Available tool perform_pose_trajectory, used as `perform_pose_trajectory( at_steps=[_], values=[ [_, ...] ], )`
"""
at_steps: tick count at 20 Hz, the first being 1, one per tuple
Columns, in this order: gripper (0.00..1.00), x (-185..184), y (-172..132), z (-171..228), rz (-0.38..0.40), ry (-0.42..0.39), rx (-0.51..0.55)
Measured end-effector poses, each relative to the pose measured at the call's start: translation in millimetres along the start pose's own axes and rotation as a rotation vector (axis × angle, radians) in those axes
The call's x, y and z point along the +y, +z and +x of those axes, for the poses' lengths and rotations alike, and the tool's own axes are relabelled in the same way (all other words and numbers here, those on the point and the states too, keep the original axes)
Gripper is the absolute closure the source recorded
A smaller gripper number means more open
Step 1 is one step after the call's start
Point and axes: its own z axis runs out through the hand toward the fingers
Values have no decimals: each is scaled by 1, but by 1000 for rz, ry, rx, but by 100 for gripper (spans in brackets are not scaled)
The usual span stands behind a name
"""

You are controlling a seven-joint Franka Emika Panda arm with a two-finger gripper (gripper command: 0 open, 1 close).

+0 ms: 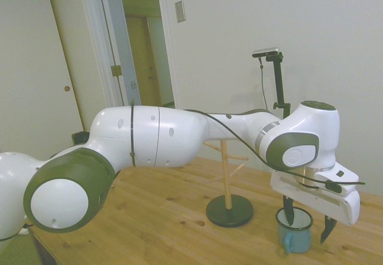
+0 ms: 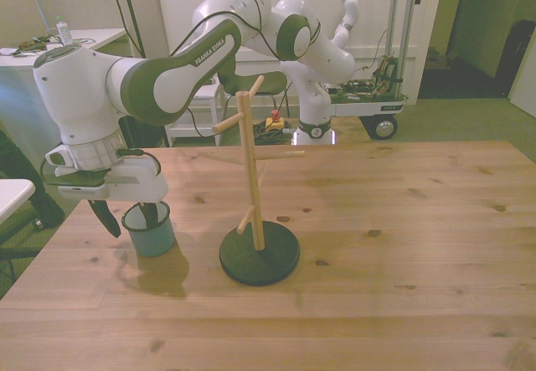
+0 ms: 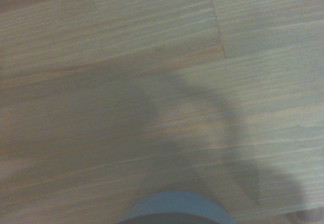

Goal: Hang the mug

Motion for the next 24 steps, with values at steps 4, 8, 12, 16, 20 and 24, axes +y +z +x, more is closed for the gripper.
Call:
perform_pose_trajectory(
  at_steps=[4, 8, 12, 16, 20, 24],
  values=[
    [100, -1, 0, -5, 2, -1, 1],
    [100, 3, 1, -7, 4, 6, 2],
    [100, 7, 0, -10, 6, 12, 3],
    [100, 5, -5, -17, 9, 8, 8],
    [100, 8, -11, -23, 9, 10, 8],
    [100, 13, -6, -26, 6, 16, 1]
  ],
)
